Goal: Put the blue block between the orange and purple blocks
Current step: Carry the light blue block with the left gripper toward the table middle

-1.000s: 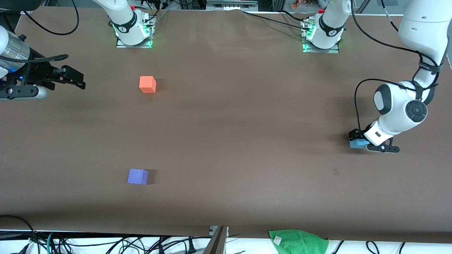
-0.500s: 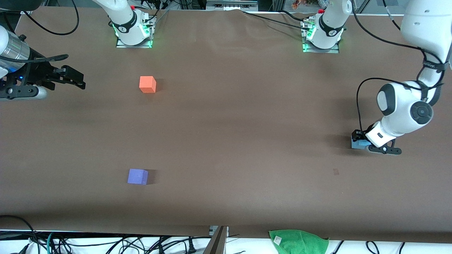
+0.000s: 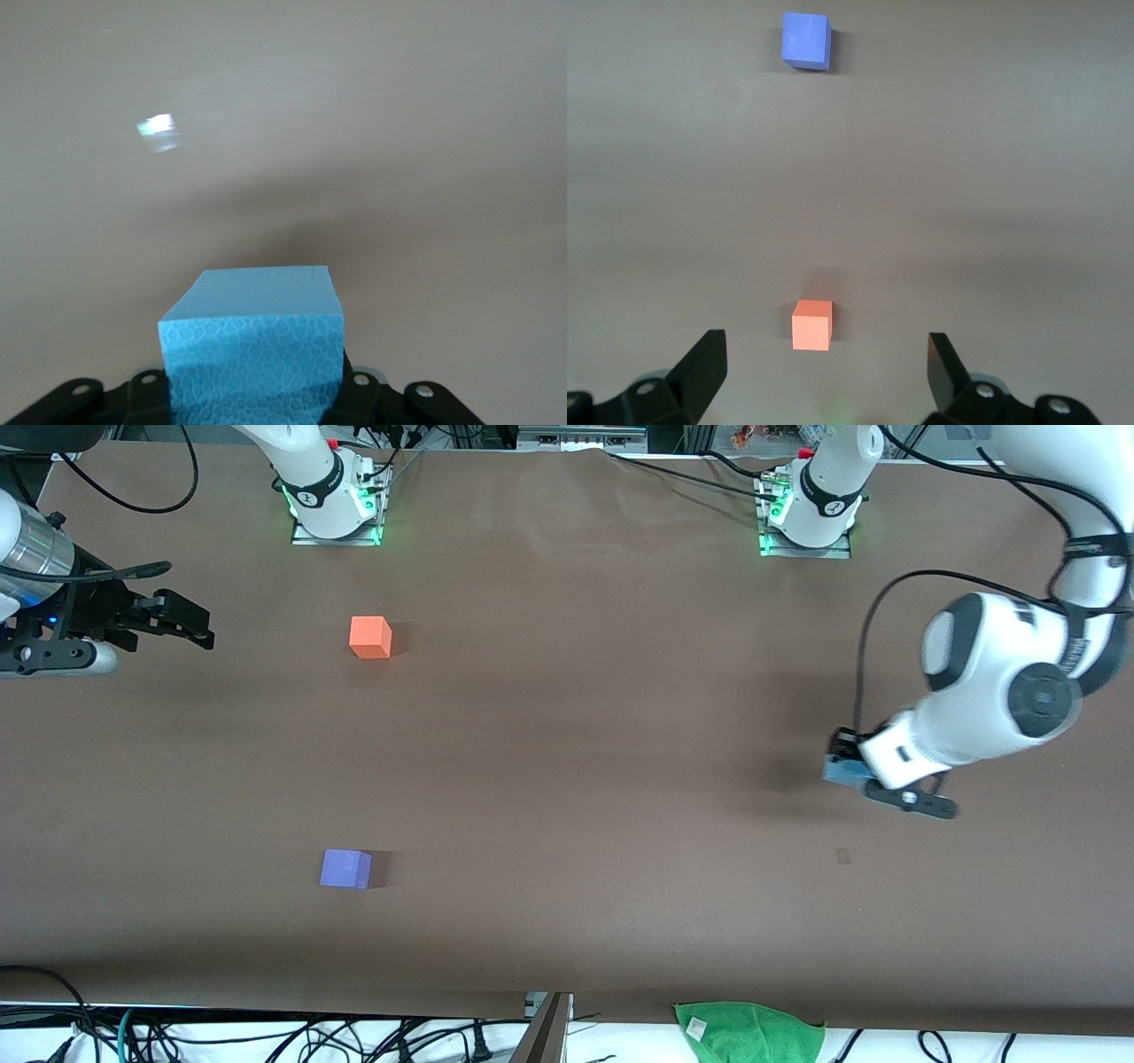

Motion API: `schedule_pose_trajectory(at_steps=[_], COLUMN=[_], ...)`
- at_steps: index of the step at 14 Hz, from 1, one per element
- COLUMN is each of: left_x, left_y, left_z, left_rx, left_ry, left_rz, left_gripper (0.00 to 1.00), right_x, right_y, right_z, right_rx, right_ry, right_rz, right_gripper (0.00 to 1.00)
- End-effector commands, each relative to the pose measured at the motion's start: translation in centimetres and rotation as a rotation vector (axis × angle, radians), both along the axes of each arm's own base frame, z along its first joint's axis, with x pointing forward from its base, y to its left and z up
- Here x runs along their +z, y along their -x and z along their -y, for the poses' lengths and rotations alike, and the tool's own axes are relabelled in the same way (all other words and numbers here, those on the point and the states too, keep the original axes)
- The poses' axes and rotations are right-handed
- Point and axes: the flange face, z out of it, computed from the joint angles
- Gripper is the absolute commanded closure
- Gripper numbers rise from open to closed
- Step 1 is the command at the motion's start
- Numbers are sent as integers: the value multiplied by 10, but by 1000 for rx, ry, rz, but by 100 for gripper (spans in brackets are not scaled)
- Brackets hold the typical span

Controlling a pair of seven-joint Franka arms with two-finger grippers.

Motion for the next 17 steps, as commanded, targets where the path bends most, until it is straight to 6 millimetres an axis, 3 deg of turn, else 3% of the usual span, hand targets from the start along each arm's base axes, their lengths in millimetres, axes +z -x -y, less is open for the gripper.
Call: schedule_pose_trajectory(at_steps=[1,3,7,9,11,12,13,14,15,17], left_x=[-5,-15,-75,-114,-148,-154,-160,-162,-162,-162], left_y=[10,22,50,65,79,80,81,81,82,83], left_z=[103,184,303,341,358,360,360,360,360,359], left_rx=[37,105,186,219,198,176,165,171,180,189], left_ry=[-16,-25,9,58,30,5,-10,-11,-15,-17], left_rz=[-14,-9,-5,46,93,122,136,137,136,130], left_gripper=[95,95,94,94,91,87,79,45,0,0], right_x=[3,4,1,1,-6,-6,-6,-6,-6,-9], right_y=[1,-1,-4,-4,-8,-8,-8,-8,-8,-9], right_z=[2,5,5,5,7,7,7,6,5,2], right_rx=[4,0,9,7,4,3,1,-4,-10,-4], right_ry=[5,3,2,3,7,8,8,7,0,2], right_rz=[3,11,11,11,1,1,1,-1,-2,-5], right_gripper=[0,0,0,0,0,0,0,0,0,0])
